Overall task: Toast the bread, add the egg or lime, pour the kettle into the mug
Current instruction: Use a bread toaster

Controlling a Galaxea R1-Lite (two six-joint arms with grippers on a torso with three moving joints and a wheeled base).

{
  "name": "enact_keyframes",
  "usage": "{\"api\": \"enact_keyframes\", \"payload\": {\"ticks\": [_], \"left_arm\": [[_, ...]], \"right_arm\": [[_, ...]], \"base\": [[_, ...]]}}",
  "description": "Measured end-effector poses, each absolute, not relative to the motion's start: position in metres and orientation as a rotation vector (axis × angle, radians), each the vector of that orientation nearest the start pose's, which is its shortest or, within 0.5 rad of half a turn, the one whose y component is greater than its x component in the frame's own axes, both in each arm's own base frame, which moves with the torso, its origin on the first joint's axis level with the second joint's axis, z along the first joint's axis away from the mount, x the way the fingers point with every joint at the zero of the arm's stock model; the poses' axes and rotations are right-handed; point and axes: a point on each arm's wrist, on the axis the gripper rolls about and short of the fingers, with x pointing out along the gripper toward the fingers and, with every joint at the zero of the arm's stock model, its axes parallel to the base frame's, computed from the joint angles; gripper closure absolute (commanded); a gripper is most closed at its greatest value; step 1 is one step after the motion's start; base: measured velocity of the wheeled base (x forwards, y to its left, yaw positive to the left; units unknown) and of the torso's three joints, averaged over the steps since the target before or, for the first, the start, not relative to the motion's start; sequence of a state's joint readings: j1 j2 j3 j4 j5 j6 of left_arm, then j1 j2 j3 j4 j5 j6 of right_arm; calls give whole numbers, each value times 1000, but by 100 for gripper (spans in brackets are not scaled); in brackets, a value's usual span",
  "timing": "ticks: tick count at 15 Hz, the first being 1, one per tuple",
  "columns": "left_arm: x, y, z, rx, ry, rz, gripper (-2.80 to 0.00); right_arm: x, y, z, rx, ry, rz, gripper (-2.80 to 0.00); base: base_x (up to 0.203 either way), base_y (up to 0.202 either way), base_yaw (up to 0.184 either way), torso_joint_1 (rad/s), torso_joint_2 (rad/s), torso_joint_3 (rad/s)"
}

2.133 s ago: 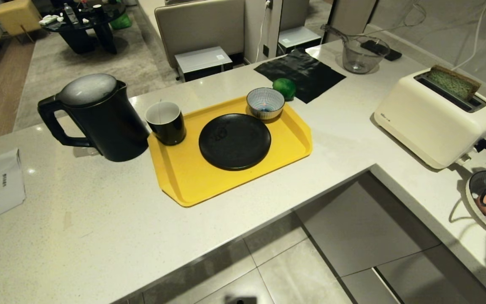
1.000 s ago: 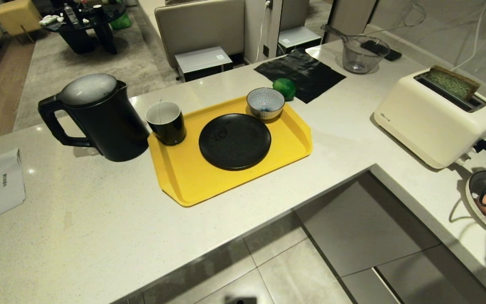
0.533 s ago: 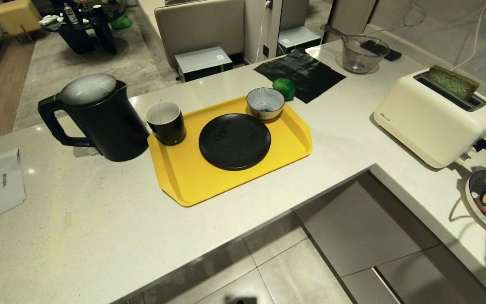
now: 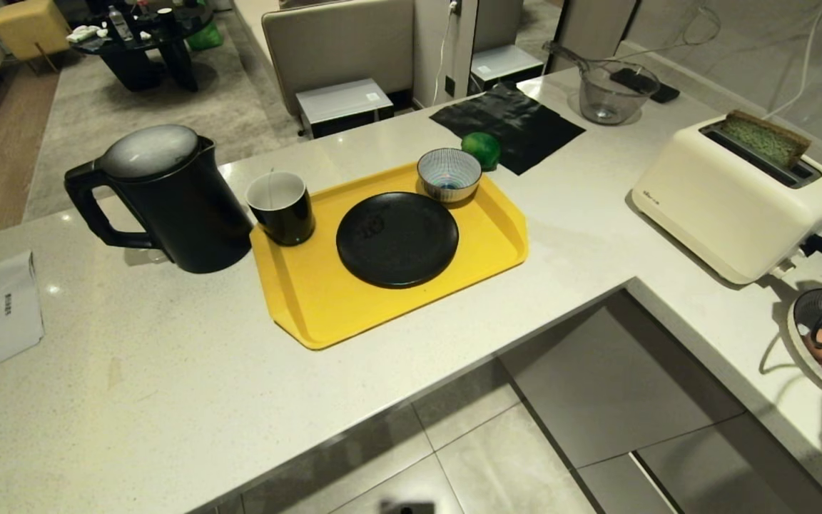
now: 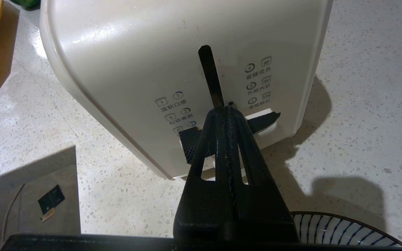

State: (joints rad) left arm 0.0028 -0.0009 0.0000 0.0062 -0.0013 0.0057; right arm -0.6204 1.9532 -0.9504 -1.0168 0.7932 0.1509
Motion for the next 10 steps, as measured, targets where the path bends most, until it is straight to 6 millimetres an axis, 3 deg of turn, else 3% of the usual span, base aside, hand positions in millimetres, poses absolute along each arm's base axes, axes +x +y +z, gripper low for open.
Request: {"api": "enact_keyframes", "payload": {"ticks": [10], "left_arm": [[-23, 0, 75, 7, 5, 1, 0]], "right_arm": [[309, -202, 174, 133, -6, 172, 0]], "base": [[0, 0, 0, 0, 0, 0]]}}
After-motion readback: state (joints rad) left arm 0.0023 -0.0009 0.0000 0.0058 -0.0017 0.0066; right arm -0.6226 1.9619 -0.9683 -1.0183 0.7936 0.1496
